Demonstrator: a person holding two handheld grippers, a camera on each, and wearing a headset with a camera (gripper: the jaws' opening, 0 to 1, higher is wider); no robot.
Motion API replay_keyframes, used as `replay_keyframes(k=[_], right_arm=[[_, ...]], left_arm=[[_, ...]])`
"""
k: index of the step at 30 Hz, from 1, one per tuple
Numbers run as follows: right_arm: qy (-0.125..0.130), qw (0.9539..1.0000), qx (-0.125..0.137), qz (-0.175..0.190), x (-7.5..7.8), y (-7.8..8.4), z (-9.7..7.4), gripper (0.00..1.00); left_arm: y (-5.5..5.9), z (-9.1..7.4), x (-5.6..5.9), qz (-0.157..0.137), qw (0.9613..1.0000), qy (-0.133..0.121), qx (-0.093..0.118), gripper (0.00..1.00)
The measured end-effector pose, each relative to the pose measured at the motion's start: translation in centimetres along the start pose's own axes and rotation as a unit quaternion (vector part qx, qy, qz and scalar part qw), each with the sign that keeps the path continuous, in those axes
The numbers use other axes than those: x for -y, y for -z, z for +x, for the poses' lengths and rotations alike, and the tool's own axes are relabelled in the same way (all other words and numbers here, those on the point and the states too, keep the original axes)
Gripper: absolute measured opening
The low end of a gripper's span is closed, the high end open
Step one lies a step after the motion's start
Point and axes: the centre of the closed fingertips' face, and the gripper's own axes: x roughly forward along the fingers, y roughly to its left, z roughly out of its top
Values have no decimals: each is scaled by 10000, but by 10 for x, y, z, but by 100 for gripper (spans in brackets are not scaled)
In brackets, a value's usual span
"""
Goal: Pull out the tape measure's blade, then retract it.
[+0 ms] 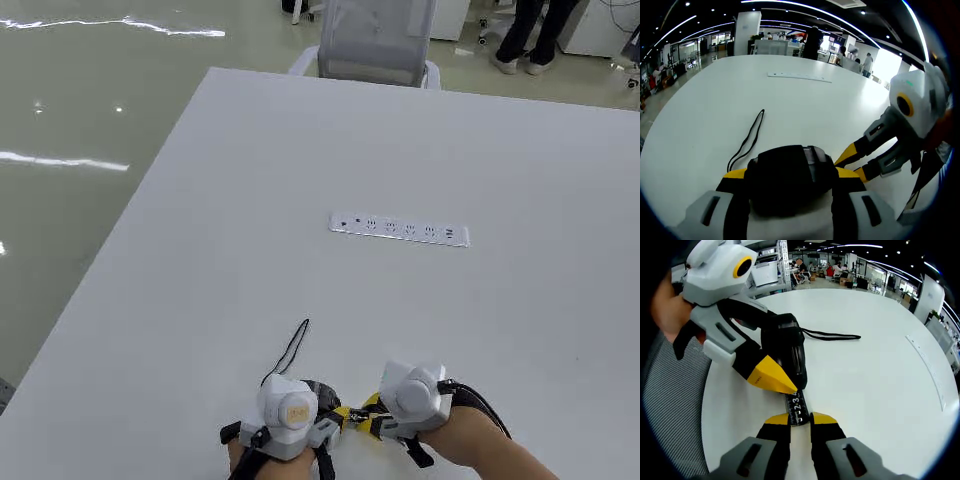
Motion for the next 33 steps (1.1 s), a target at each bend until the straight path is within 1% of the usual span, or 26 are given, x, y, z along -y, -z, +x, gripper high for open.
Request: replay_keyframes(k=[25,30,33], right_arm=[[-35,10000,50,28,-1,-7,6,14],[-51,10000,73,8,-1,-8,7,14],[-71,9999,131,60,-1,-10,8,14]], left_arm=[[0,0,0,-28,10000,16,33,63],[0,0,0,-50,10000,28,23,64],[0,0,0,-66,10000,28,35,64]])
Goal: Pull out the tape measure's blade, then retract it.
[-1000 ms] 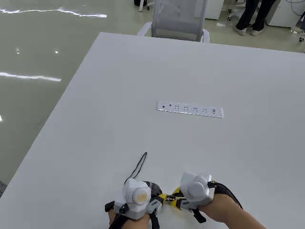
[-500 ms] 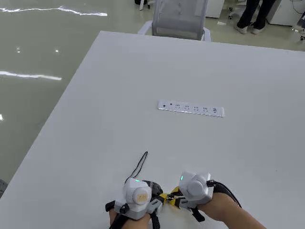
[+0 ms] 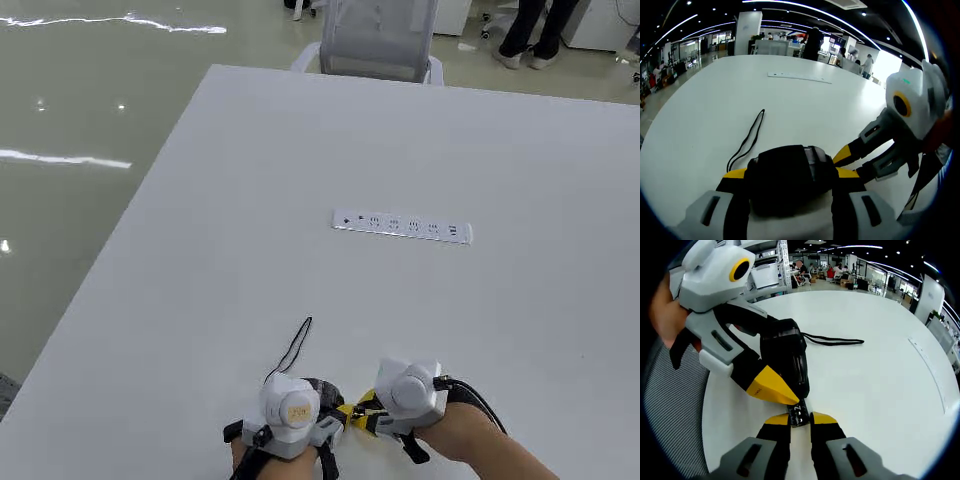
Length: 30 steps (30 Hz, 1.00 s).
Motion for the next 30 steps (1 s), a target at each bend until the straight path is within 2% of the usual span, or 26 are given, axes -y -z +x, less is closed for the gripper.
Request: replay_keyframes(k=[16,30], right_arm=[[-26,9999,133,19,-2,-6,4,13],[-20,9999,118,-74,-3,-10,8,13]], left_arm=[[0,0,0,-20,10000,34,18,64],[0,-1,0,-30,9999,119,-43,64]])
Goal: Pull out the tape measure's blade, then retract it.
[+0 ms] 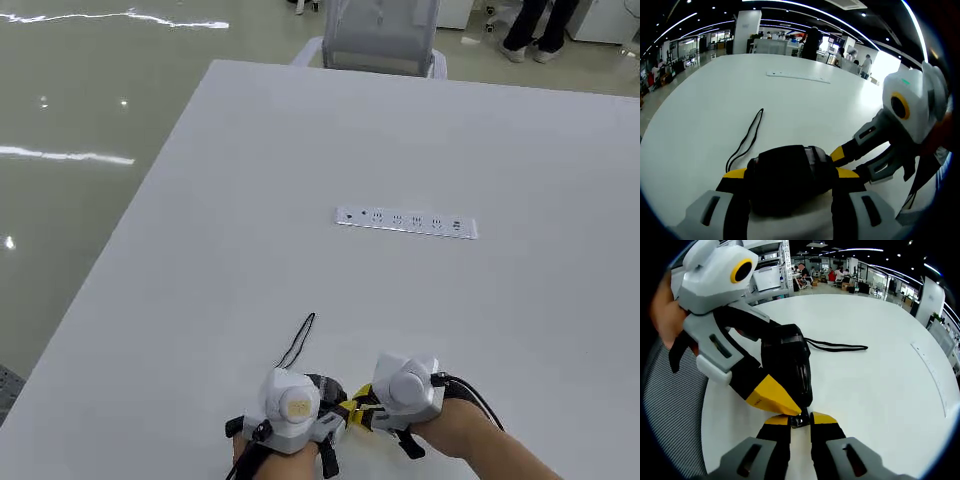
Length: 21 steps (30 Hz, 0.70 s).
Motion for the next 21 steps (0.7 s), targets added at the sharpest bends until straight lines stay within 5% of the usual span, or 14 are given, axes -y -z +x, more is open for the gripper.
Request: replay_keyframes(k=[21], right_arm=[[-37,9999,100,35,-1,-4,2,13]], left_arm=[[1,2,0,-52,9999,107,-10,64]])
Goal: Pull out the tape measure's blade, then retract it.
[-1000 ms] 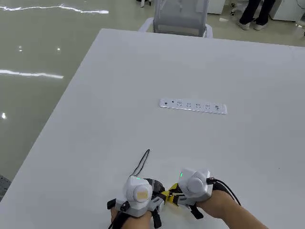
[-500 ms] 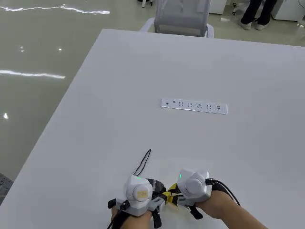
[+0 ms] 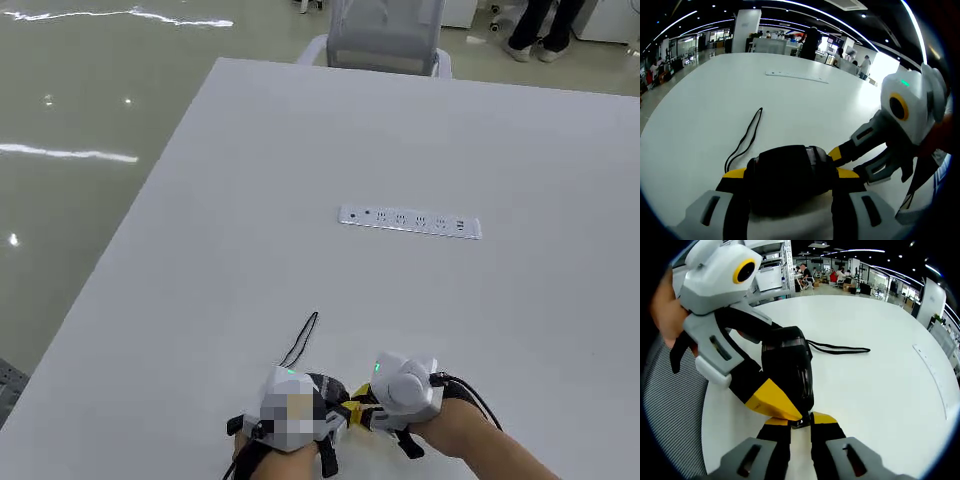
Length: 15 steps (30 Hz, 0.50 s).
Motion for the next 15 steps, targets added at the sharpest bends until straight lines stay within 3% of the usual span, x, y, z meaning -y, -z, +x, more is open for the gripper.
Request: replay_keyframes(k=[5,7,15], right_arm=[[36,9999,103,-73,-1,1,-1,15],[5,9995,104,-310,-3,1,-2,16],[-33,9994,161,-307,1,2,-4,19]], left_arm=[[0,-2,0,49,10000,-51,64,64],[0,-1,0,34,9999,-63,72,64],[-1,-2,-1,14,10000,-10,54,64]])
